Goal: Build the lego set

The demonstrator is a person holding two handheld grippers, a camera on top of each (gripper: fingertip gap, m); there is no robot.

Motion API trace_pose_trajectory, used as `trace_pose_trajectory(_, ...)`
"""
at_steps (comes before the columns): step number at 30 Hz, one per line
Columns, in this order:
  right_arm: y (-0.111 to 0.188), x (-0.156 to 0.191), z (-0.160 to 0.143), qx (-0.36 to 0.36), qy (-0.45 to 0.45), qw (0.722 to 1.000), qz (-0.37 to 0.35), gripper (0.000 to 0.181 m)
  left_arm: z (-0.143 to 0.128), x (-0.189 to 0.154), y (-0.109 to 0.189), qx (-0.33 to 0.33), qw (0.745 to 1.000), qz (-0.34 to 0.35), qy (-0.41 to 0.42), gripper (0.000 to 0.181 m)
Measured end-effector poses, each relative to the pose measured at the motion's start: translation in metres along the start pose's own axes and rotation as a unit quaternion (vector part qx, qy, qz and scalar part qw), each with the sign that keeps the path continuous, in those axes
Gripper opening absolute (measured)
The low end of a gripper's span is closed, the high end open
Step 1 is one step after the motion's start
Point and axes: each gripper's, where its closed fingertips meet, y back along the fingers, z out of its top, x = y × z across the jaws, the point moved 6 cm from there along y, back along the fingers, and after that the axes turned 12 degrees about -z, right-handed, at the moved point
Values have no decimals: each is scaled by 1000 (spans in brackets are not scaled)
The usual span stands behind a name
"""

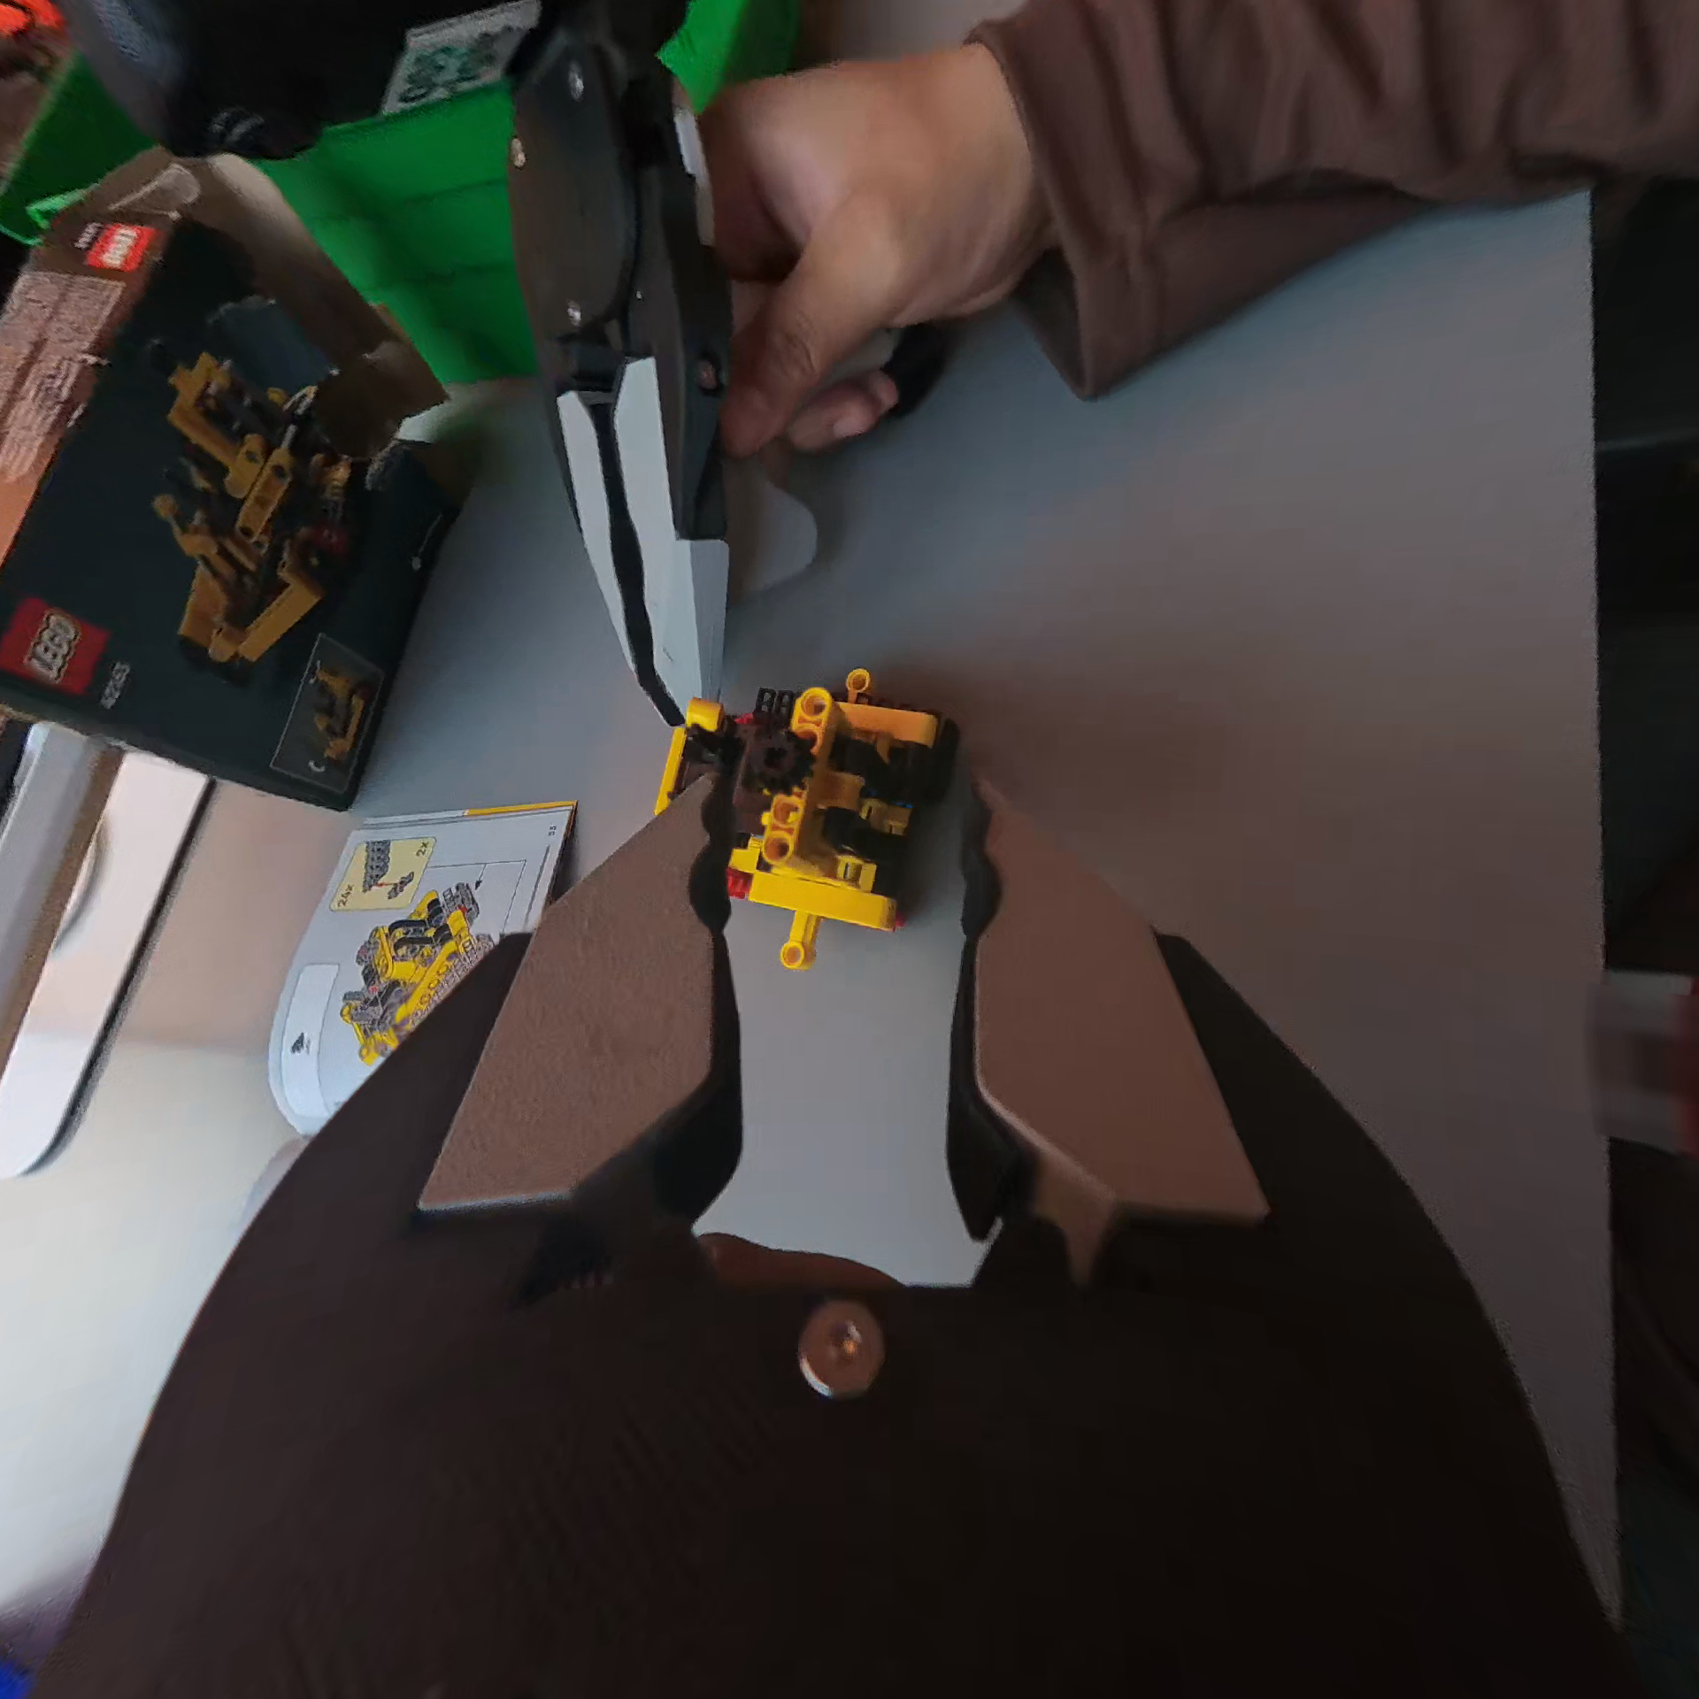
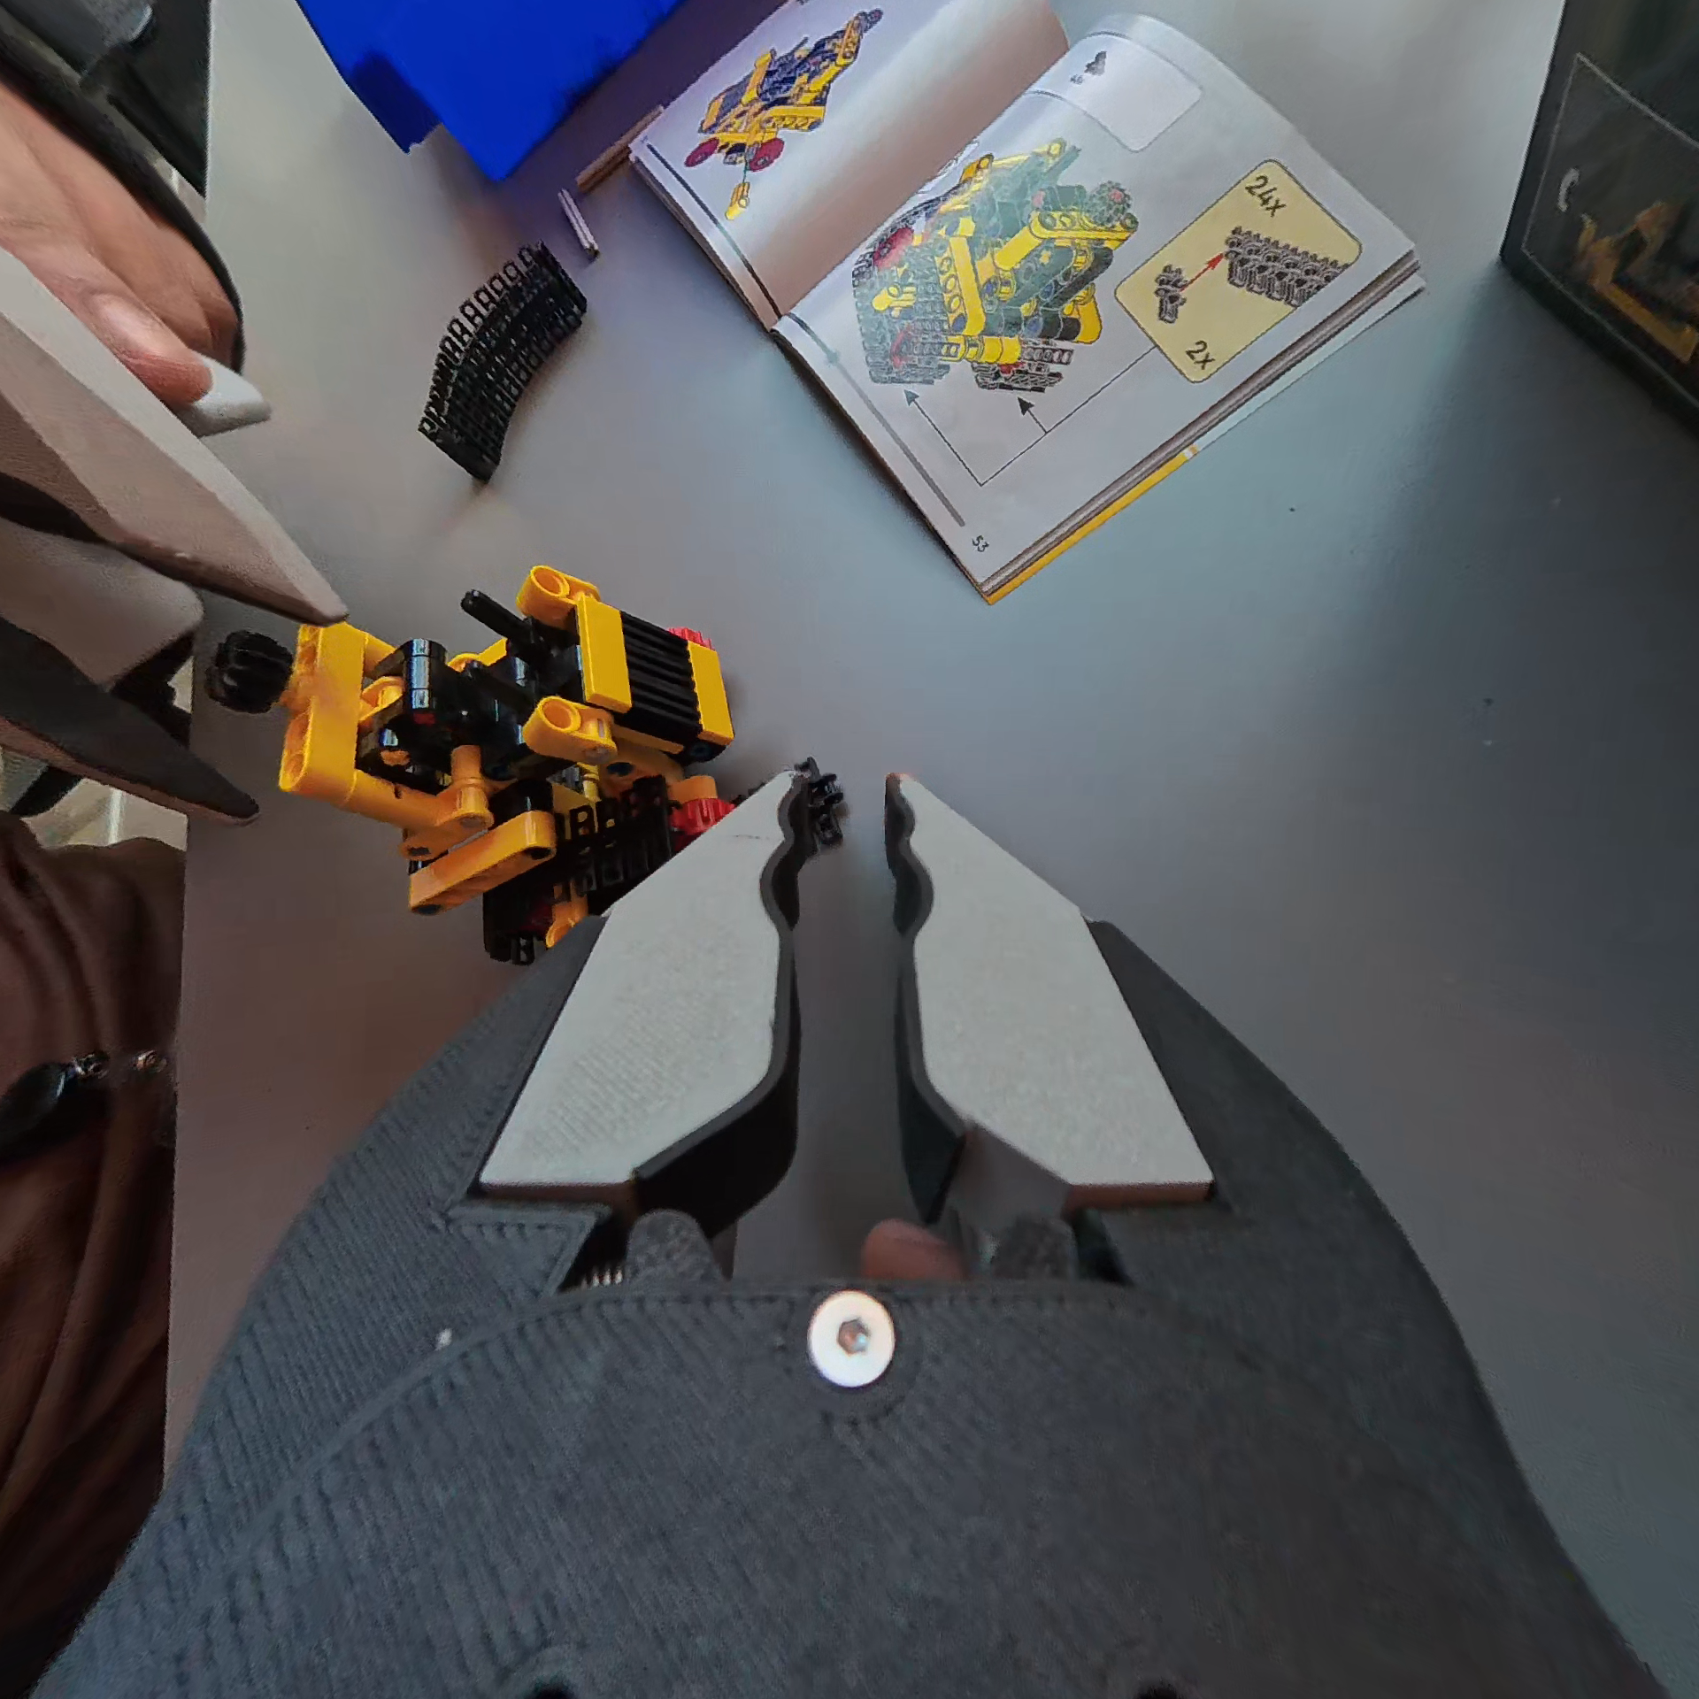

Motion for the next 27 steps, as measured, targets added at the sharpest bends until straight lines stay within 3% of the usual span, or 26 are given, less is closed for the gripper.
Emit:
trace_pose_trajectory(5,-1,1,0,1,9,1000,0,12,0,10,-6,36,997,-63,-33,34)
trace_pose_trajectory(10,-2,2,0,7,12,1000,1,5,2,18,-7,41,994,-84,-48,20)
trace_pose_trajectory(27,8,6,-12,3,-12,1000,-23,1,3,22,-6,52,983,-159,-77,16)
